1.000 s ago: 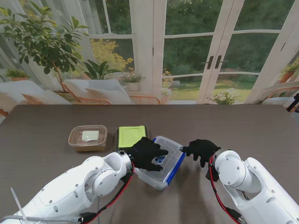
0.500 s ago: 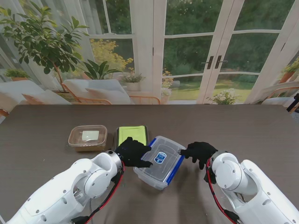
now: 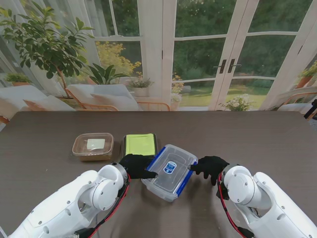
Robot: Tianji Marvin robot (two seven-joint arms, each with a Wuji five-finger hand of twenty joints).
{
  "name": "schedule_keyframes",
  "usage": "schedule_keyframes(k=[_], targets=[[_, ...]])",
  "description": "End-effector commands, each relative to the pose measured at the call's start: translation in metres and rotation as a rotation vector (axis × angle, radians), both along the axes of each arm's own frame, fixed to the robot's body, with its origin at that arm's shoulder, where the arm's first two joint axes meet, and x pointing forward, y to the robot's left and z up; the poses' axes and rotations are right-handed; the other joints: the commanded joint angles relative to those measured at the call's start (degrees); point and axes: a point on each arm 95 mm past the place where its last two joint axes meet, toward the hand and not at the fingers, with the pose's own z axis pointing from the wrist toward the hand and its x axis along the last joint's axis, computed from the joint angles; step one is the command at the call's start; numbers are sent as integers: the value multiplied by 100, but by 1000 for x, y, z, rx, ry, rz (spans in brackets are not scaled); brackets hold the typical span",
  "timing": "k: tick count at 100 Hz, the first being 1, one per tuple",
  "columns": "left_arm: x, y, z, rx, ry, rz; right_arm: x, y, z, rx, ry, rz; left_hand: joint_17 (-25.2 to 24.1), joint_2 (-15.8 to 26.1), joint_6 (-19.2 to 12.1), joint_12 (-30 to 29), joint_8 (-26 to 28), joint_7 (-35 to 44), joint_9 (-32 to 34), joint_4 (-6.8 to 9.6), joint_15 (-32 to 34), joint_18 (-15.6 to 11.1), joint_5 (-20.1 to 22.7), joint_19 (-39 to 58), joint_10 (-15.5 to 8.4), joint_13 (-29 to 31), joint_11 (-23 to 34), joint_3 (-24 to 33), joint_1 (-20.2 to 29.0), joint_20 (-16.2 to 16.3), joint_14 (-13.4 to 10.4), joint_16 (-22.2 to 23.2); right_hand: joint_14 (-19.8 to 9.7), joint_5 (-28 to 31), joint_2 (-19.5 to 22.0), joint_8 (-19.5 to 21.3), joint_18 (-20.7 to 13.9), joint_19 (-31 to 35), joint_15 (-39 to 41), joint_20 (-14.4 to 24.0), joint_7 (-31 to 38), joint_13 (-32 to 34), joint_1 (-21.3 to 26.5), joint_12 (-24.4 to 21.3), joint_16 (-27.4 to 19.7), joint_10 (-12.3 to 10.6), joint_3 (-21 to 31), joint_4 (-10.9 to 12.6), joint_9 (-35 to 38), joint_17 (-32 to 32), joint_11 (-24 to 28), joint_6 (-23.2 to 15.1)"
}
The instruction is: Pair container bodies with their lids
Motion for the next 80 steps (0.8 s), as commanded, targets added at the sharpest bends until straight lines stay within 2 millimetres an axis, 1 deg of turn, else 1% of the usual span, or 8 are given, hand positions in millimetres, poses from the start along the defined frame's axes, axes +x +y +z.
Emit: schedule_keyframes(k=[1,12,25,30,37,54,80], targets=[[0,-2,-3,1,17,-8,-5,3,-7,6,30,15,87,262,116,147,-3,1,113,182,261,-5,74,228,88,209,144,-134,9,144,191,133,-81,186,0,-66,131,325,71,-109,-35,242,-220,62,71,-85,-86,34,139,1142,19,-6],[1,-3,-4,-10,26,-10,-7,6,-10,20,41,19,122,271,116,208,6,28,149,183,354,-7,149,257,89,251,217,-142,14,186,193,177,-81,185,0,-73,136,325,67,-115,-50,246,-212,63,72,-74,-85,38,141,1142,12,-16],[2,-6,-8,-64,51,-4,-9,11,-14,54,60,19,68,261,135,238,11,36,136,185,369,22,186,241,127,204,228,-129,54,220,250,194,-52,146,1,-83,151,319,62,-122,-76,236,-190,65,73,-63,-59,41,130,1130,7,-1],[2,-8,-9,-86,57,-4,-10,13,-15,66,64,21,34,257,132,236,17,53,118,183,355,35,234,228,158,176,207,-118,80,237,290,193,-54,41,8,-98,150,315,60,-125,-121,233,-188,65,73,-65,-44,41,110,1123,2,6],[3,-12,-11,-108,65,-13,-10,16,-16,88,66,20,-111,256,125,161,19,50,19,171,269,6,238,173,194,30,62,-114,115,283,309,177,-54,-134,1,-121,146,303,54,-131,-193,218,-173,68,72,-73,-11,41,103,1100,9,3],[4,-24,-11,-133,66,-56,-9,18,-16,116,56,0,-175,274,121,48,26,61,-29,167,216,-43,265,134,188,-30,-91,-144,128,339,259,168,-29,-514,-9,-155,161,303,67,-133,-311,213,-156,70,79,-71,62,31,106,1082,28,23],[13,-41,-8,-174,70,-96,-9,15,-12,193,45,-53,-206,272,147,-14,32,71,-6,166,185,-32,296,113,212,-49,-154,-162,157,388,279,167,29,-595,-61,-154,209,273,71,-142,-308,198,-110,63,79,-32,197,7,117,1024,38,25]])
